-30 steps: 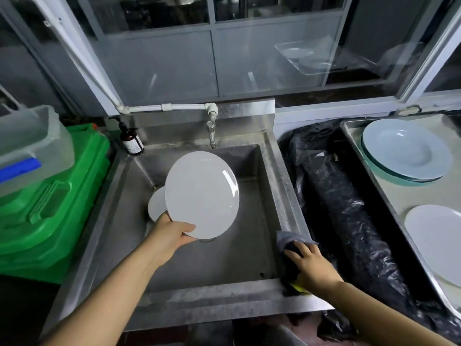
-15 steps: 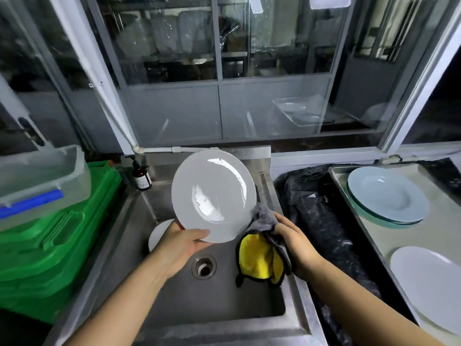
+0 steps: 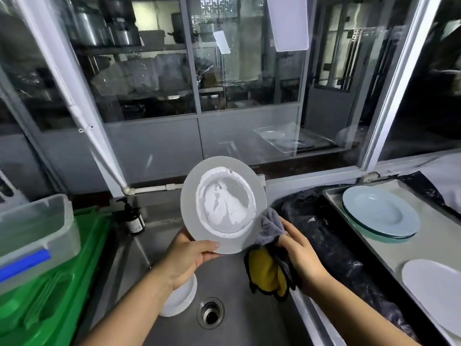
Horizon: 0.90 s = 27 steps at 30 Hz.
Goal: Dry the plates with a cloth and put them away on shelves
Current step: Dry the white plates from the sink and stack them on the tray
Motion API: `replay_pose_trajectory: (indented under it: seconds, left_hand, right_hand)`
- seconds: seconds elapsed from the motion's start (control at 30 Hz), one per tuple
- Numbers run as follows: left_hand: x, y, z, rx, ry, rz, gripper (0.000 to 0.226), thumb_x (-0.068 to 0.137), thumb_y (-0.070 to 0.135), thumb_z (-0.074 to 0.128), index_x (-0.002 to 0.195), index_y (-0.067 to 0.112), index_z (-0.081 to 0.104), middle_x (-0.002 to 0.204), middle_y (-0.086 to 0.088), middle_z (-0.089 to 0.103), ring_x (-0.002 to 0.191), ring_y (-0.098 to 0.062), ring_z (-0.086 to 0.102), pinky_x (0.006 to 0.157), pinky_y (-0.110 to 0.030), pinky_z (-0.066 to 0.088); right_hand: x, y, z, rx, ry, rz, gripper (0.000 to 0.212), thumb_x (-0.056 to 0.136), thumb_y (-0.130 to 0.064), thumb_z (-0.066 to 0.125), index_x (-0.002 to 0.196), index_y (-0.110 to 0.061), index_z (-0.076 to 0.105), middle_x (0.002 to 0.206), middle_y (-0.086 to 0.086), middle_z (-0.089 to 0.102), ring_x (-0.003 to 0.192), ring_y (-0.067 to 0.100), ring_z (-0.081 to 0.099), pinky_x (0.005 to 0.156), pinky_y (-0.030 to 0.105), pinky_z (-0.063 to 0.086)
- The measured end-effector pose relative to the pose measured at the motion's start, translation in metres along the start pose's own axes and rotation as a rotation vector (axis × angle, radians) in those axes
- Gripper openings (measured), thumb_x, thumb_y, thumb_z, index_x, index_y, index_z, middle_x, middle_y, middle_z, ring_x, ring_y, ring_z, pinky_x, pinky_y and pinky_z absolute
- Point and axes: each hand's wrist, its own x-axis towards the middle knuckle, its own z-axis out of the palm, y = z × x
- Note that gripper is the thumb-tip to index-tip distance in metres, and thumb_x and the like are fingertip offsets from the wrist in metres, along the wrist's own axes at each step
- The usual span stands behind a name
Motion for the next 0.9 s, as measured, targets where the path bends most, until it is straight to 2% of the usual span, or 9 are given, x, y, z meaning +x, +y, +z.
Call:
replay_pose_trajectory:
  seconds: [0.07, 0.17, 0.3, 0.43, 0.53, 0.63, 0.7, 0.77, 0.9]
  left_hand:
    - [0.003, 0.005, -0.008, 0.01, 0.009, 0.006, 0.064, 0.057, -0.011, 0.066, 0.119, -0.003, 0.057, 0.107, -0.023, 0.07, 0.09, -0.033, 0.071, 0.066, -0.037, 0.059]
    - [0.006, 0.01, -0.019, 0.015, 0.014, 0.007, 0.062, 0.056, -0.011, 0.066, 0.117, -0.001, 0.058, 0.106, -0.022, 0.07, 0.088, -0.033, 0.072, 0.063, -0.037, 0.059]
    - [0.007, 0.013, -0.022, 0.035, -0.017, 0.007, 0.053, 0.055, -0.01, 0.066, 0.108, -0.002, 0.063, 0.102, -0.026, 0.069, 0.088, -0.036, 0.07, 0.069, -0.044, 0.061]
    - [0.004, 0.016, -0.019, 0.04, -0.069, 0.012, 0.049, 0.059, -0.009, 0.064, 0.108, -0.007, 0.066, 0.103, -0.027, 0.07, 0.096, -0.038, 0.067, 0.083, -0.051, 0.057]
    - [0.003, 0.019, -0.024, 0.036, -0.103, 0.016, 0.049, 0.059, -0.01, 0.058, 0.106, -0.002, 0.069, 0.103, -0.026, 0.07, 0.096, -0.036, 0.067, 0.073, -0.04, 0.059]
    - [-0.004, 0.02, -0.022, 0.104, -0.191, 0.018, 0.056, 0.06, -0.01, 0.057, 0.111, 0.009, 0.069, 0.104, -0.018, 0.072, 0.095, -0.028, 0.067, 0.073, -0.038, 0.057]
    - [-0.007, 0.02, -0.018, 0.136, -0.226, 0.013, 0.061, 0.06, -0.011, 0.059, 0.116, 0.013, 0.066, 0.107, -0.015, 0.072, 0.097, -0.025, 0.068, 0.075, -0.038, 0.057]
    - [-0.007, 0.021, -0.016, 0.15, -0.225, 0.011, 0.058, 0.059, -0.011, 0.06, 0.115, 0.006, 0.064, 0.104, -0.018, 0.072, 0.095, -0.026, 0.069, 0.075, -0.038, 0.057]
    - [-0.006, 0.029, -0.019, 0.12, -0.154, 0.02, 0.054, 0.058, -0.008, 0.065, 0.11, 0.003, 0.063, 0.101, -0.021, 0.072, 0.092, -0.031, 0.07, 0.083, -0.049, 0.058]
  right_hand:
    - [0.001, 0.004, 0.006, -0.119, 0.144, -0.109, 0.046, 0.092, 0.005, 0.049, 0.125, -0.025, 0.061, 0.109, 0.001, 0.073, 0.1, 0.015, 0.069, 0.092, 0.035, 0.055]
    - [0.005, 0.011, 0.018, -0.326, 0.319, -0.325, 0.057, 0.08, -0.012, 0.057, 0.135, -0.028, 0.052, 0.124, -0.012, 0.064, 0.115, 0.001, 0.058, 0.104, 0.029, 0.044]
    - [0.012, 0.012, 0.045, -0.679, 0.22, -0.74, 0.062, 0.074, -0.011, 0.056, 0.134, -0.022, 0.049, 0.128, -0.015, 0.057, 0.12, -0.001, 0.049, 0.104, 0.013, 0.033]
    - [0.029, 0.027, 0.071, -1.029, 0.048, -0.942, 0.059, 0.085, -0.02, 0.047, 0.143, -0.017, 0.046, 0.15, 0.003, 0.043, 0.142, 0.022, 0.03, 0.117, 0.04, 0.025]
    - [0.033, 0.023, 0.085, -1.031, -0.074, -1.022, 0.057, 0.089, -0.015, 0.041, 0.147, -0.01, 0.04, 0.154, 0.005, 0.036, 0.148, 0.016, 0.015, 0.12, 0.041, 0.018]
    - [0.037, 0.002, 0.099, -1.041, -0.202, -1.125, 0.059, 0.087, -0.012, 0.041, 0.145, -0.004, 0.04, 0.154, 0.011, 0.037, 0.149, 0.02, 0.016, 0.12, 0.047, 0.019]
    - [0.046, -0.01, 0.105, -1.091, -0.192, -1.183, 0.062, 0.084, -0.019, 0.043, 0.145, -0.008, 0.042, 0.152, 0.011, 0.039, 0.148, 0.024, 0.021, 0.116, 0.052, 0.024]
    - [0.057, -0.018, 0.104, -1.181, -0.12, -1.185, 0.066, 0.082, -0.032, 0.045, 0.146, -0.017, 0.042, 0.154, 0.007, 0.037, 0.147, 0.033, 0.02, 0.112, 0.056, 0.027]
    - [0.071, -0.027, 0.082, -1.284, 0.063, -1.071, 0.071, 0.083, -0.049, 0.043, 0.15, -0.028, 0.034, 0.16, 0.0, 0.025, 0.151, 0.031, 0.007, 0.109, 0.066, 0.02]
